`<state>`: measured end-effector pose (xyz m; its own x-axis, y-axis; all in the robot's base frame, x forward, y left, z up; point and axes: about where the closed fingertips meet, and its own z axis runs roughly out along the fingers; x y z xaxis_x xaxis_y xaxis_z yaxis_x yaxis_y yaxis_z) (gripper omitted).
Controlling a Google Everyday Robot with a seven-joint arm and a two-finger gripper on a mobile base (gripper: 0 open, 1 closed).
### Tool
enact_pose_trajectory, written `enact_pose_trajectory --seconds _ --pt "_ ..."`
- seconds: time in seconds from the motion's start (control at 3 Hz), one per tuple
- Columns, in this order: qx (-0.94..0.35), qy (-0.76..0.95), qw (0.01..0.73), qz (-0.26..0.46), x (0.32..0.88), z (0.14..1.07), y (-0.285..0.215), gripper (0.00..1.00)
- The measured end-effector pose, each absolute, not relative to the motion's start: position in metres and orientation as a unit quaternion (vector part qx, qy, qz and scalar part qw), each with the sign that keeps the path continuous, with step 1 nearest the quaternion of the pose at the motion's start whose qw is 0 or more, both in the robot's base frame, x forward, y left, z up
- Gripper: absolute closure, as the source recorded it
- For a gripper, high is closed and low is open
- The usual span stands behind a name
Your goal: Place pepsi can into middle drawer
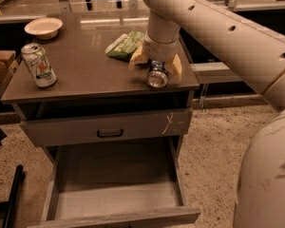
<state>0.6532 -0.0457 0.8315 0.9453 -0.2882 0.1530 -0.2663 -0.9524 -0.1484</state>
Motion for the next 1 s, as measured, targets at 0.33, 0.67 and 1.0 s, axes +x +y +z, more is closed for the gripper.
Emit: enact_pose_trajectory --seconds 0.33,0.67,1.0 --pt "-0.986 0.1 0.059 -0.12 0.641 0.832 -0.044 0.41" --pt "-0.981 0.08 0.106 -0.142 0.617 0.835 -0.019 0.65" --pt "-0.973 0.11 0.172 -0.105 0.594 0.838 -0.004 0.88"
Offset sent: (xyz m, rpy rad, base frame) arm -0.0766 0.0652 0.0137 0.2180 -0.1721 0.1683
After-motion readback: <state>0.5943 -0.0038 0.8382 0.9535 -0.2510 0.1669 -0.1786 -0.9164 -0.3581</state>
